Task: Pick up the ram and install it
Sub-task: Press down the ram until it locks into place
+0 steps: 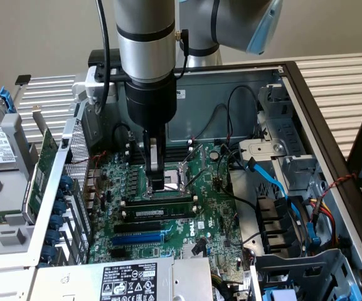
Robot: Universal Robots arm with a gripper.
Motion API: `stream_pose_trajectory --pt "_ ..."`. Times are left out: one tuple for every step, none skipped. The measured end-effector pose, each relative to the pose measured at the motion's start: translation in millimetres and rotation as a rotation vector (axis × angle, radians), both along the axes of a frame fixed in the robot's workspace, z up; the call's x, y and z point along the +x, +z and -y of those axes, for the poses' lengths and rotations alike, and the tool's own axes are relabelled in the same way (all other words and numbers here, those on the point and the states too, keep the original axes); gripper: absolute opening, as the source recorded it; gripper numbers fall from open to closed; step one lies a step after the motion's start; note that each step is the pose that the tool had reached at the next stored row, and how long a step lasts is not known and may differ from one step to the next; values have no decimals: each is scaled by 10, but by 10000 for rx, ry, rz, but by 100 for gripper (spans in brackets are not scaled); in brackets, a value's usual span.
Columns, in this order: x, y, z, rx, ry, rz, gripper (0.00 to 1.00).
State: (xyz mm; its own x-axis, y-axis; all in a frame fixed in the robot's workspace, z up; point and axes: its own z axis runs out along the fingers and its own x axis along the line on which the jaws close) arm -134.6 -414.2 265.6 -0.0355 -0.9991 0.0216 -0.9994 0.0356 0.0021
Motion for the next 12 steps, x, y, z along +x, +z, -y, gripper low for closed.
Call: stream_pose_trajectory --pt "0 0 0 -1 -75 0 11" --pt "0 0 0 -1 -218 -1 11" --pt "0 0 0 -2 -366 -1 11" --pt "0 0 0 -2 -516 -2 11" --pt "0 -1 0 -1 -666 -1 11" --pt "0 -2 0 0 -817 0 11" --pt "0 -3 0 0 -973 -1 11" --pt "0 -3 0 0 -1095 -1 11" --pt "0 -4 0 1 -1240 -1 11" --pt "0 -5 0 2 -1390 0 11" --pt "0 -6 0 3 -1537 -1 11" --pt "0 -7 0 5 -1685 -1 11"
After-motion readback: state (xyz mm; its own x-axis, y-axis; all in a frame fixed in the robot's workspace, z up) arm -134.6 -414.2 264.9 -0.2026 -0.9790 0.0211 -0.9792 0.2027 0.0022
